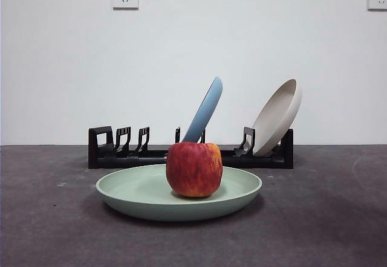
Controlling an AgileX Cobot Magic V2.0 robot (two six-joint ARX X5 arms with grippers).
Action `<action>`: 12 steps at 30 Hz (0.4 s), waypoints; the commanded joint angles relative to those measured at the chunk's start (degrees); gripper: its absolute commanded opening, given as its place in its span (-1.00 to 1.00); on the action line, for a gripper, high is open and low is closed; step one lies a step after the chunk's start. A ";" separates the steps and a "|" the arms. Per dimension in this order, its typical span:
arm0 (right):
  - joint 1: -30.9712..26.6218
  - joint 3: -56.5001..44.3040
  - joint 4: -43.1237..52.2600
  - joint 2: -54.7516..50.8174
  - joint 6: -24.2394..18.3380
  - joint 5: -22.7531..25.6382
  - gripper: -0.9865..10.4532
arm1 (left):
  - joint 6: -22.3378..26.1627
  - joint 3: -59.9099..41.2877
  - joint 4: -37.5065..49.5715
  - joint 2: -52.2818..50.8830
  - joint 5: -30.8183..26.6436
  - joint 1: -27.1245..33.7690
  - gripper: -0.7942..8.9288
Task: Take the green plate from the plate rack,put the plate on the table,take the apple from the table,put the apple in the plate
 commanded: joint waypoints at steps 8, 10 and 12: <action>0.09 -1.36 -5.53 -2.16 0.55 0.24 -0.83 | -0.39 -0.76 0.09 -0.13 -0.07 0.15 -0.84; 0.09 -1.29 -5.35 -2.14 0.74 0.24 -0.83 | -0.39 -0.76 0.09 -0.13 -0.07 0.15 -0.84; 0.09 -1.29 -5.35 -2.01 0.72 0.13 -0.83 | -0.39 -0.76 0.09 -0.13 -0.07 0.15 -0.84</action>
